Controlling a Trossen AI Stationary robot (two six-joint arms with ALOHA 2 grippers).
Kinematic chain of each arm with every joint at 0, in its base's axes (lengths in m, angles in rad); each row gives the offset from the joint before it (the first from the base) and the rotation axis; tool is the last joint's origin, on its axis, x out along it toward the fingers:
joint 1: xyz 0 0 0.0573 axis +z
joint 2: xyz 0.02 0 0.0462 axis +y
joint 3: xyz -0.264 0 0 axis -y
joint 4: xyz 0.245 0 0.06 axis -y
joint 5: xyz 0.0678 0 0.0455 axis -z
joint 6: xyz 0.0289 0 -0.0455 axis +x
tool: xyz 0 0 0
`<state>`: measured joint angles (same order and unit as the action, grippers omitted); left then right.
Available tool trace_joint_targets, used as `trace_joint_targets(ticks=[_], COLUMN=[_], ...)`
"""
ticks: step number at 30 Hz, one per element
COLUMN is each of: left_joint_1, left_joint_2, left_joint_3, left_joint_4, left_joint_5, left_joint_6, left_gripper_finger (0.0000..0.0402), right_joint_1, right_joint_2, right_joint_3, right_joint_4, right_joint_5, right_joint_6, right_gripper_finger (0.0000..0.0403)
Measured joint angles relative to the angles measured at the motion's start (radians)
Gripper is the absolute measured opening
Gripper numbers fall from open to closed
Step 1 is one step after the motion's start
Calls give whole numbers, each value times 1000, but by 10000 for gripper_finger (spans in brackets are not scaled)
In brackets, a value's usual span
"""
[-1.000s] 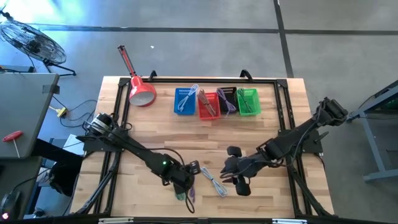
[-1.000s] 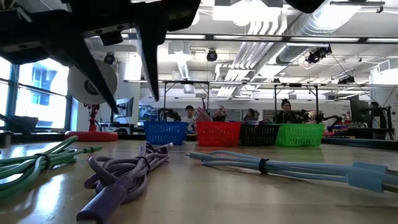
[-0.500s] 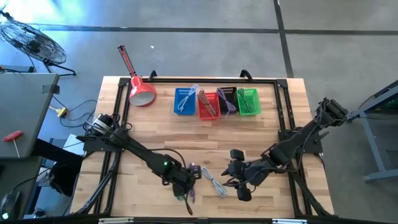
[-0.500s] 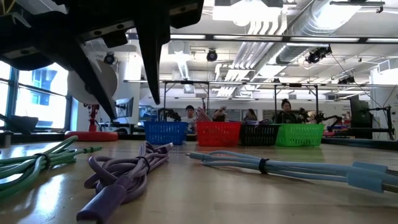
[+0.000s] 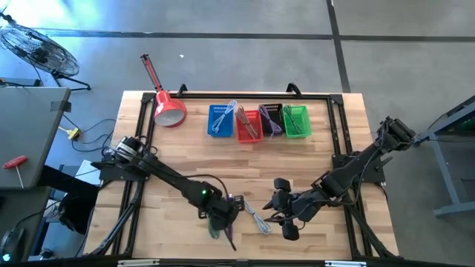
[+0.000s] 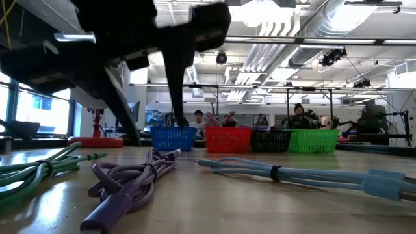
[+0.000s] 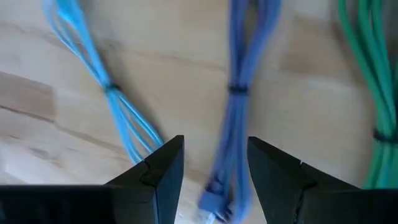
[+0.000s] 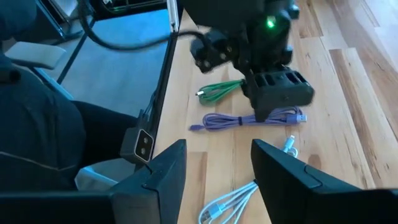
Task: Pick & Place USB Port
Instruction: Put the purple charger cable into the black bin
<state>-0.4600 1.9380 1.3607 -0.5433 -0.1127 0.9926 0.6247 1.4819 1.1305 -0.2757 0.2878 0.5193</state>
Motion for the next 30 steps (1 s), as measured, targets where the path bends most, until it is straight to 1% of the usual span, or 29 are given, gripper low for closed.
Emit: trace_joint_targets(ticks=[8,13,15,17,18,22,23,26,30], left_joint_1=[36,41,41,41,41,41,41,39,40], left_joint_2=[57,71,71,71,71,71,72,73,71], left_joint_3=[0,2,2,2,2,0,1,1,0], left_joint_4=[-2,3,3,1,-3,-2,12,14,21], left_joint_5=[33,51,55,52,50,38,20,-25,-82], left_joint_6=[-1,13,28,28,29,32,31,24,20], left_gripper_finger=[170,170,163,142,125,31,18,18,7], right_joint_1=[0,0,0,0,0,0,0,0,0], right_joint_2=[8,8,8,8,8,8,8,8,8], right_joint_3=[0,0,0,0,0,0,0,0,0], right_joint_4=[4,4,4,4,4,4,4,4,5], right_joint_5=[-1,4,14,30,36,40,41,49,56], right_joint_6=[-1,-3,-5,-8,-13,-22,-22,-22,-22], right_gripper_finger=[172,172,172,172,172,172,172,172,172])
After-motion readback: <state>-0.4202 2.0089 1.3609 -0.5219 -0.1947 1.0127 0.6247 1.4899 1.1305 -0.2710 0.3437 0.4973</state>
